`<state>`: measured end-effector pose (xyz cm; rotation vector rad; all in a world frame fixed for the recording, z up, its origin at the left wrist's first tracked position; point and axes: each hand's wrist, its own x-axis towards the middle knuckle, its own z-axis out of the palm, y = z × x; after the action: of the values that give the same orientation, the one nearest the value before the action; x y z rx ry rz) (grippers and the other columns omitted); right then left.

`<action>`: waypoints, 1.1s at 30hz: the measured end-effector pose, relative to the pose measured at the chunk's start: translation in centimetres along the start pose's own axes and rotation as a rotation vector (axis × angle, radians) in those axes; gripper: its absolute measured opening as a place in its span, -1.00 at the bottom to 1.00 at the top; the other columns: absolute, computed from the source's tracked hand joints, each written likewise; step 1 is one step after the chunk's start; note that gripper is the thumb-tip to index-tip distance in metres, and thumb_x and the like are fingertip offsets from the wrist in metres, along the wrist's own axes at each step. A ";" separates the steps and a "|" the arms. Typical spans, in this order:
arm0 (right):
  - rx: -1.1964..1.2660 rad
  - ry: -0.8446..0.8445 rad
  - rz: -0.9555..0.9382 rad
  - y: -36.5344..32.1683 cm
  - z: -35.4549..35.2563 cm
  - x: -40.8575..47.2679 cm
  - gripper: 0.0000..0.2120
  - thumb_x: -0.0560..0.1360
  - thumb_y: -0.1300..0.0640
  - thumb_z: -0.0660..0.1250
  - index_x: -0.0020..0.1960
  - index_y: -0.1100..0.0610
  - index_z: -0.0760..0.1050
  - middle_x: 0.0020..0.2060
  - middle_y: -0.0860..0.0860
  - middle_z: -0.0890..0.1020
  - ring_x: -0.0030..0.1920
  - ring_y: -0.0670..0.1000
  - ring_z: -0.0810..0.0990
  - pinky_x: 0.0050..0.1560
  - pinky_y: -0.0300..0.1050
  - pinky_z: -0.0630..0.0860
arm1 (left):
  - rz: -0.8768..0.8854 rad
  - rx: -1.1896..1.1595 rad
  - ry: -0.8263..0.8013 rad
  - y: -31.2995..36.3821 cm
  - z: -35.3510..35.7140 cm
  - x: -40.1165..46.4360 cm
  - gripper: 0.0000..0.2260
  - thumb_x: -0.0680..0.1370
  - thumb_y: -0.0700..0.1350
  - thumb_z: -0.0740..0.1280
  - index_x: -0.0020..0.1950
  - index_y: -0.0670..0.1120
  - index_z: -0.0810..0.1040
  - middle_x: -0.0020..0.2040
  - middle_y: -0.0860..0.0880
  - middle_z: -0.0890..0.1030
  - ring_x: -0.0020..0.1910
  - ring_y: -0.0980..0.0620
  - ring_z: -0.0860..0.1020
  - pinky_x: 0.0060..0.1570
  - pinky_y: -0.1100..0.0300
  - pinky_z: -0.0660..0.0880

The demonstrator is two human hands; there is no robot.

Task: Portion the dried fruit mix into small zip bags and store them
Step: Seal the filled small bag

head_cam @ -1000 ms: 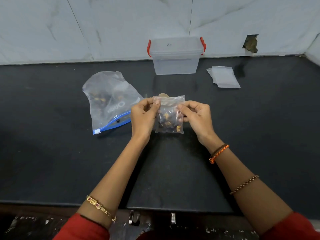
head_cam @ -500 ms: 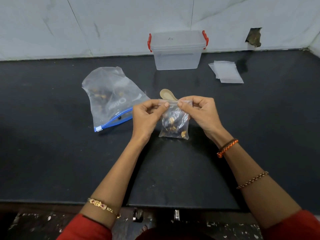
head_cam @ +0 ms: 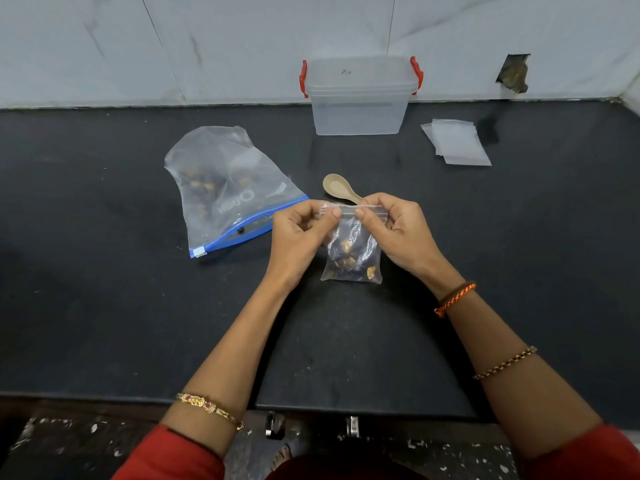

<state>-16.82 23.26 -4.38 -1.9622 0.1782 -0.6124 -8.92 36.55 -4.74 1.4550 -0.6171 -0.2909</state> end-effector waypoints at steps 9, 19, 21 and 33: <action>0.056 0.014 0.026 0.0 -0.6 0.1 -0.88 0.45 0.20 0.40 -0.18 0.00 0.57 -0.29 -0.08 0.62 -0.25 -0.11 0.58 -0.20 -0.21 0.53 | 0.018 0.036 -0.009 0.0 -0.1 -0.1 -0.89 0.51 -0.26 0.34 -0.19 -0.09 0.60 -0.37 0.10 0.64 -0.33 0.18 0.59 -0.28 0.31 0.53; -0.042 0.127 0.067 0.2 -0.2 0.2 -0.79 0.43 0.22 0.41 -0.33 0.03 0.50 -0.36 -0.09 0.58 -0.30 -0.09 0.55 -0.21 -0.15 0.52 | 0.035 -0.007 0.060 0.1 -0.2 0.1 -0.80 0.44 -0.37 0.37 -0.32 -0.12 0.56 -0.46 0.12 0.61 -0.42 0.23 0.57 -0.33 0.38 0.49; -0.035 0.114 0.069 0.3 -0.4 0.0 -0.82 0.44 0.20 0.40 -0.31 0.03 0.51 -0.35 -0.08 0.59 -0.32 -0.14 0.55 -0.24 -0.25 0.51 | 0.024 -0.006 0.039 0.0 -0.3 0.1 -0.79 0.44 -0.36 0.37 -0.34 -0.11 0.56 -0.46 0.10 0.61 -0.42 0.22 0.56 -0.34 0.36 0.49; -0.067 0.129 0.145 -1.7 1.1 -0.1 -0.92 0.50 0.23 0.32 -0.15 0.16 0.58 -0.31 -0.10 0.58 -0.18 -0.03 0.59 -0.10 -0.09 0.53 | 0.006 -0.085 -0.013 0.8 -0.7 -0.1 -0.79 0.46 -0.36 0.34 -0.34 -0.15 0.55 -0.51 0.09 0.57 -0.47 0.21 0.53 -0.44 0.37 0.44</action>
<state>-16.58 24.92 -3.31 -1.9550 0.4223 -0.6451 -8.79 37.25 -3.95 1.3704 -0.6125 -0.3187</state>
